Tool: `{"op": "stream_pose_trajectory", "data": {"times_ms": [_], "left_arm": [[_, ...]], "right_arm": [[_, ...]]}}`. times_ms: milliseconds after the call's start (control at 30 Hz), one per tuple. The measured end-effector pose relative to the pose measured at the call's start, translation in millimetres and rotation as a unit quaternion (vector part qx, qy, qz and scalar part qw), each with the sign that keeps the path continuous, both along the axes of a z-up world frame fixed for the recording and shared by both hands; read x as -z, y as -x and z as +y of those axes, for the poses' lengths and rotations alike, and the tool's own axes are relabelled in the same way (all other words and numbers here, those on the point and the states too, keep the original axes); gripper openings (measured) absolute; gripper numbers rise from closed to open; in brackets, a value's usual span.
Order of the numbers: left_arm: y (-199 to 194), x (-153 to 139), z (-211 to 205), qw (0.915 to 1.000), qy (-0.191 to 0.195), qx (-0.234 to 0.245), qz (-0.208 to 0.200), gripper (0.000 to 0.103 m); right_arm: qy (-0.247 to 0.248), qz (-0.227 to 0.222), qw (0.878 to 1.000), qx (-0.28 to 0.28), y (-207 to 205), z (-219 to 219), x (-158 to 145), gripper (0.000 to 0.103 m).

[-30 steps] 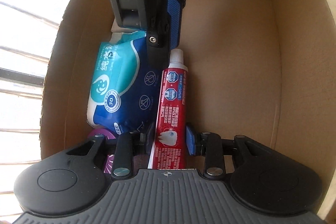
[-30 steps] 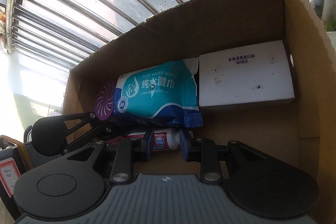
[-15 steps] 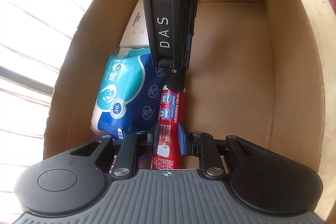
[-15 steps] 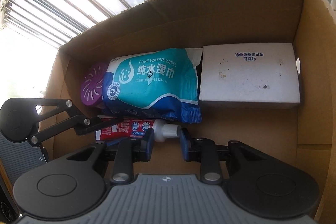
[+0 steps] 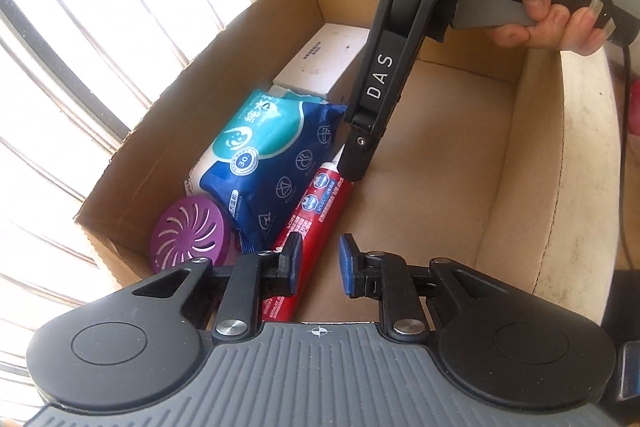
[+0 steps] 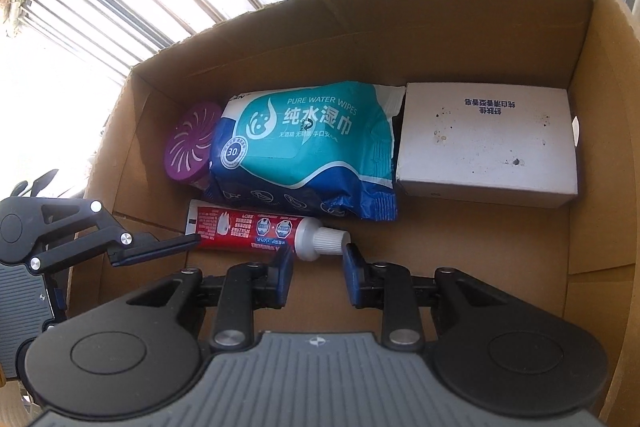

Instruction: Organize objects

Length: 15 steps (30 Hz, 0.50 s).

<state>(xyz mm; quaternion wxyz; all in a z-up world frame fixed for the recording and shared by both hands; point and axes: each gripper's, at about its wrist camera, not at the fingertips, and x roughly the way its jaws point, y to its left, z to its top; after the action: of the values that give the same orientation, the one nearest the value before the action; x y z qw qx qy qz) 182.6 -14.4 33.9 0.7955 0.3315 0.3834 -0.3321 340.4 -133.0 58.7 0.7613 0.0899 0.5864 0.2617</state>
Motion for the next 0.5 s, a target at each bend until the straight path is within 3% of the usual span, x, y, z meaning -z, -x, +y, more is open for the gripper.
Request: {"op": "stream_pose_trajectory", "data": {"times_ms": [267, 433, 467, 500], "left_arm": [[68.5, -9.0, 0.2, 0.9998, 0.001, -0.003, -0.020, 0.019], [112.1, -15.3, 1.9, 0.9983, 0.004, -0.023, -0.053, 0.022], [120.2, -16.6, 2.4, 0.9974, 0.004, -0.036, -0.063, 0.026], [125.4, -17.2, 2.1, 0.9962, 0.000, -0.048, -0.074, 0.037]], "right_arm": [[-0.008, -0.001, 1.000, -0.011, 41.2, -4.5, -3.7, 0.031], [-0.009, -0.004, 1.000, -0.020, 67.6, -7.5, -7.9, 0.031], [-0.007, -0.004, 1.000, -0.022, 71.4, -7.5, -8.6, 0.031], [-0.006, -0.004, 1.000, -0.023, 74.7, -8.0, -9.3, 0.031]]}}
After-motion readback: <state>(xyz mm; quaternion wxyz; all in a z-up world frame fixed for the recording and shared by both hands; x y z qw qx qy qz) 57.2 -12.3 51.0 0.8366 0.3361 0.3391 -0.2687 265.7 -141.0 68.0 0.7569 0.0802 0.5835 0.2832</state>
